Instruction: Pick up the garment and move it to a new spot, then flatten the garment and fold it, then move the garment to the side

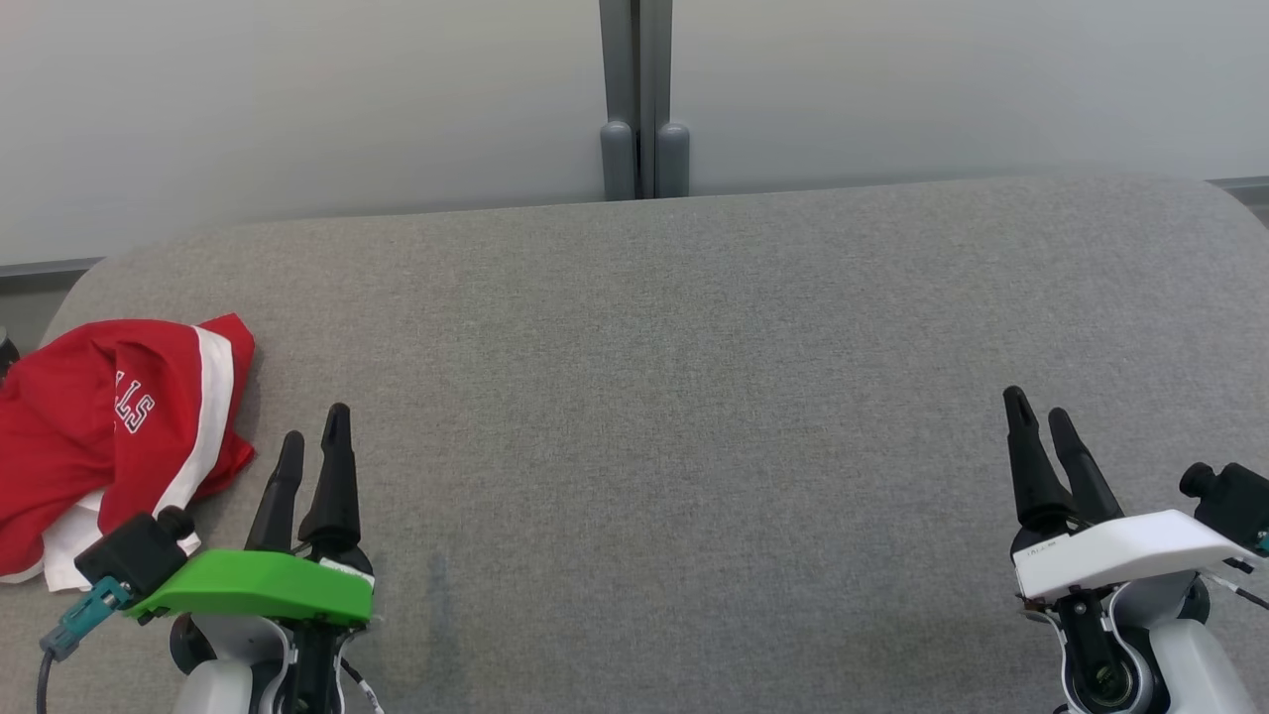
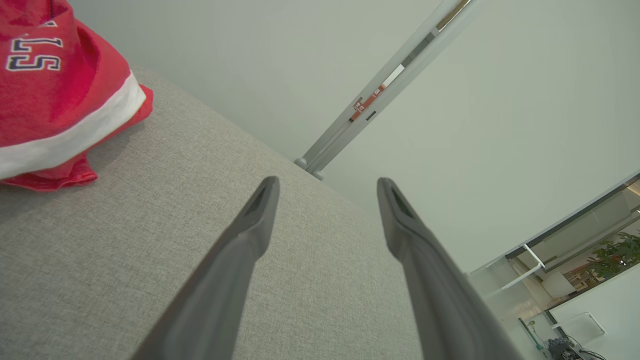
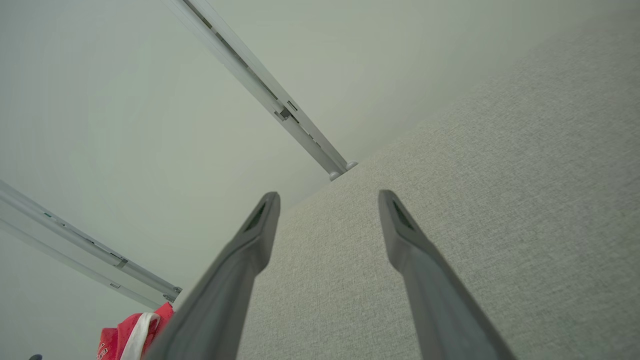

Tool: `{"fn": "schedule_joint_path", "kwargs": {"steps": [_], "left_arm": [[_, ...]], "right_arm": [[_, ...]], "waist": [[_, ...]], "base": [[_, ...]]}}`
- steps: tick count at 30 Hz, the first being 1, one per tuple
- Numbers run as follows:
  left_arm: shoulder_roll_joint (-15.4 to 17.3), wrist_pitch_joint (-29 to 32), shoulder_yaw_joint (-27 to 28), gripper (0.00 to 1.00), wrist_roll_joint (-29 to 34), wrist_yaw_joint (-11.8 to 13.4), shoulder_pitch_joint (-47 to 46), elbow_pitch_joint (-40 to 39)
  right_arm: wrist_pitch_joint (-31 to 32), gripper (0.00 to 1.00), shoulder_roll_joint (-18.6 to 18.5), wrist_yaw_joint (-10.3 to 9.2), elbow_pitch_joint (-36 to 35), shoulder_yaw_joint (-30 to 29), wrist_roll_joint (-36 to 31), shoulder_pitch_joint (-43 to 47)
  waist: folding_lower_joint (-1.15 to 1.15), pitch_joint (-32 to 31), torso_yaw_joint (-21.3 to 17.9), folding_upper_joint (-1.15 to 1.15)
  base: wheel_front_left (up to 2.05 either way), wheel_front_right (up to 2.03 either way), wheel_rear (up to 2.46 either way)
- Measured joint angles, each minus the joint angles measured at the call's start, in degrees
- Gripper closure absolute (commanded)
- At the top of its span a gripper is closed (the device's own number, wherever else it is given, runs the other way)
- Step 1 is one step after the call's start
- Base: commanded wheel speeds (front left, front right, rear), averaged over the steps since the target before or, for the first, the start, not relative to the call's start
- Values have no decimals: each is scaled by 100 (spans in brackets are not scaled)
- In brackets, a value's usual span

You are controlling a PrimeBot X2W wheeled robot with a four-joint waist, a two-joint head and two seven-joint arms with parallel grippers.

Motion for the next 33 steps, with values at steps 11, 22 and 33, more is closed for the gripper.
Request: {"fn": "schedule_joint_path", "kwargs": {"steps": [11, 22, 33], "left_arm": [[-3, -193, 20, 0, 953, 33, -6, 145], [-3, -363, -2, 0, 1715, 49, -9, 303], [-8, -524, -9, 0, 2349, 48, -50, 461]], "right_arm": [[-154, 0, -7, 0, -75, 64, -900, 15], [-272, 0, -7, 1, -101, 130, -1653, 42], [-356, 0, -2, 1, -119, 149, -2283, 68]], "waist": [[0, -9, 7, 0], [0, -12, 9, 0], [0, -7, 9, 0]], "base": [[0, 0, 0], [0, 0, 0], [0, 0, 0]]}}
